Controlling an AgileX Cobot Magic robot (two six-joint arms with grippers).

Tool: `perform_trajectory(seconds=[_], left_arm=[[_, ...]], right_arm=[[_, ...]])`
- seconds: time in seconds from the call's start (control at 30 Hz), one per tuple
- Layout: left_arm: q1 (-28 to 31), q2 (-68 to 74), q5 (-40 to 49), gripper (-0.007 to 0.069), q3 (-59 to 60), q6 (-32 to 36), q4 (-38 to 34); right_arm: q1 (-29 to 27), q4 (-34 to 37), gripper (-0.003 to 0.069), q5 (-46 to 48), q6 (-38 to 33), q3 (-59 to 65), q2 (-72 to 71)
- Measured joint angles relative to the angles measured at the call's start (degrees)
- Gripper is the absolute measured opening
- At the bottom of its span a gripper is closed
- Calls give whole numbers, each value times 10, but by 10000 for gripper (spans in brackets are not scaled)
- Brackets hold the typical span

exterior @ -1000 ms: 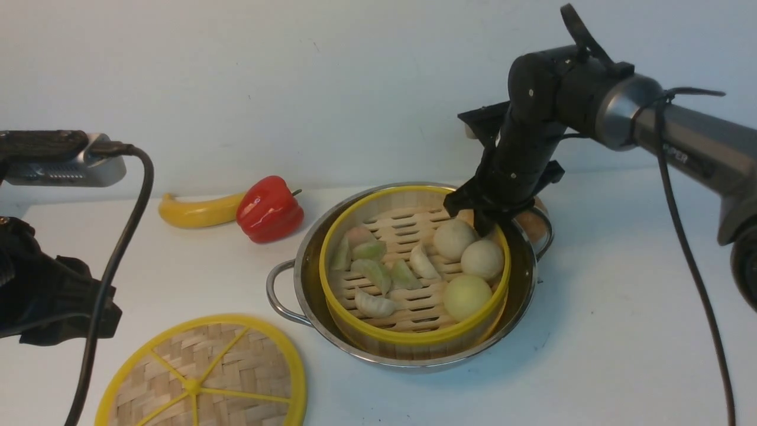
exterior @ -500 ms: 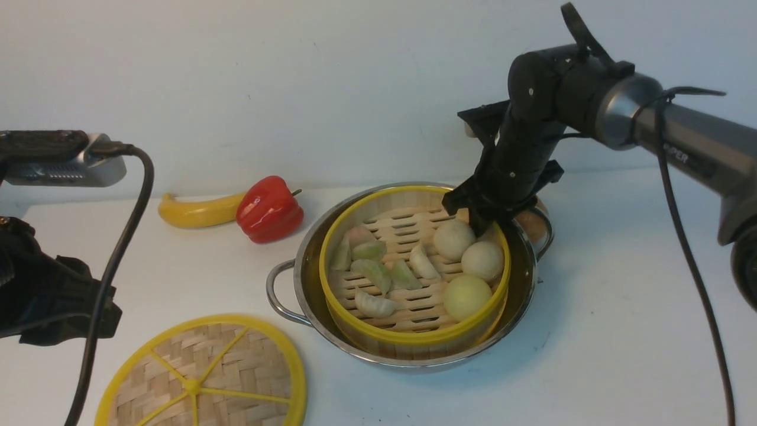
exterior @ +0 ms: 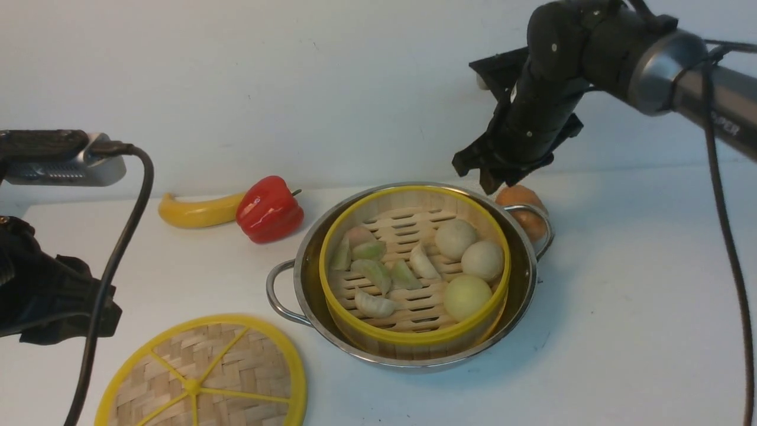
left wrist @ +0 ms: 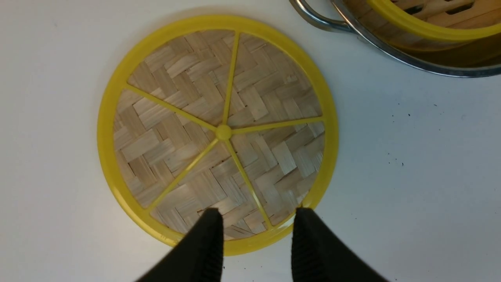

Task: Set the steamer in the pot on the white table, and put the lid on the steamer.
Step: 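Place the bamboo steamer basket of food into the steel pot with the right gripper, then grasp the bamboo steamer lid lying on the table by its centre knob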

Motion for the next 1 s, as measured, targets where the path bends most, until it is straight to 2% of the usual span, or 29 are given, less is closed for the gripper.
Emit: perform_trajectory(seconds=[0.23,0.37,0.43,0.63,0.67,1.0], left_arm=[[0,35,-31,242,-2,10,-35],[0,81,-51,242,-2,28,-45],[0,112,-65,242,-2,30,-46],[-1,180,-84,242,-2,34,-48],[-2,180,-84,242,-2,34,-48],[-68,257,-110,242,-2,33,10]], right_arm=[[0,-83,223,0,9,0,-108],[0,-131,165,0,16,0,-175],[-1,-149,113,0,18,0,-218],[-11,-152,1,-4,19,30,-324],[-11,-152,0,-4,19,30,-324],[-23,-160,-5,-3,44,314,-581]])
